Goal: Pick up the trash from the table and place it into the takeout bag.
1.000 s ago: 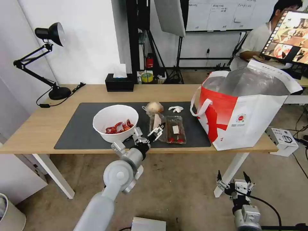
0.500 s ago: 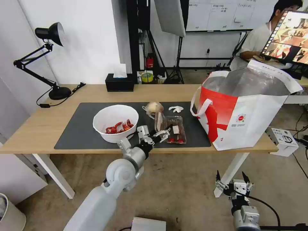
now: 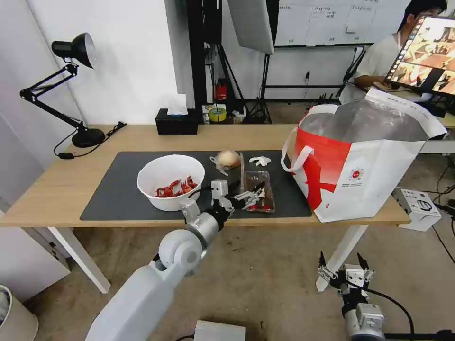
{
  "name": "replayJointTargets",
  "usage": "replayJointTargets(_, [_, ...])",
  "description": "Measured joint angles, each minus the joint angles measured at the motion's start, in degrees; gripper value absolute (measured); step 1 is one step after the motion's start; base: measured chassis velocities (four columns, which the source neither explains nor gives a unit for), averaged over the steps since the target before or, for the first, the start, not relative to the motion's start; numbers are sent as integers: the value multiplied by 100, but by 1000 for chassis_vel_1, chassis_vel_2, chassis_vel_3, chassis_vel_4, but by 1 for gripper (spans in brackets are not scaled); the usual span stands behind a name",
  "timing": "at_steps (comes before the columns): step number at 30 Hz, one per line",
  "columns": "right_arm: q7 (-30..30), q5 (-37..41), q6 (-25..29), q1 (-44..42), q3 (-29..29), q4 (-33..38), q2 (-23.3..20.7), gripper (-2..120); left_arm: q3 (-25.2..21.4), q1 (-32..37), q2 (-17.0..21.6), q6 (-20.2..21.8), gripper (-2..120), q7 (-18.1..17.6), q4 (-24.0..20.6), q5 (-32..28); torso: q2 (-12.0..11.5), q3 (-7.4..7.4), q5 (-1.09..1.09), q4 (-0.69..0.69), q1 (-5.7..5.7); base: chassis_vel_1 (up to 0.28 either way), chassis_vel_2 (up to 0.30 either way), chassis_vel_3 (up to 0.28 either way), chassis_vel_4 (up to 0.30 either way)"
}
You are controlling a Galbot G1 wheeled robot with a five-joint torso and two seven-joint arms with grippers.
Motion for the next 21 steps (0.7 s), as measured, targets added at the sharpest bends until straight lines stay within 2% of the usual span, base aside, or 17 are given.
replayJointTargets(8, [-3, 152, 0, 3, 12, 88, -48, 100, 73, -34, 181, -202, 100, 416, 69, 720, 0, 0, 0, 0, 0, 0, 0, 0, 0])
replayJointTargets(11, [-33, 247, 20, -4, -25, 183, -72, 100, 43, -73, 208, -433, 100, 579, 245, 1399, 0, 0, 0, 0, 0, 0, 0, 0, 0])
replayJointTargets(12, [-33, 247, 20, -4, -25, 183, -72, 100, 43, -73, 208, -433, 100, 579, 245, 1399, 0, 0, 0, 0, 0, 0, 0, 0, 0])
replayJointTargets(15, [-140, 550, 50, -4, -162, 520, -149, 100, 18, -115, 244, -671, 90, 801, 453, 2088, 0, 0, -1, 0, 0, 0, 0, 0, 0])
replayJointTargets(16, [-140, 550, 50, -4, -162, 520, -149, 100, 18, -115, 244, -671, 90, 801, 453, 2088, 0, 0, -1, 0, 0, 0, 0, 0, 0])
replayJointTargets(19, [-256, 1050, 52, 89, -335, 868, -262, 100, 44, -145, 291, -799, 75, 958, 556, 2563, 0, 0, 0, 0, 0, 0, 0, 0, 0])
replayJointTargets(21, [-266, 1238, 52, 128, -385, 941, -304, 100, 53, -149, 301, -811, 71, 980, 557, 2702, 0, 0, -1, 0, 0, 0, 0, 0, 0])
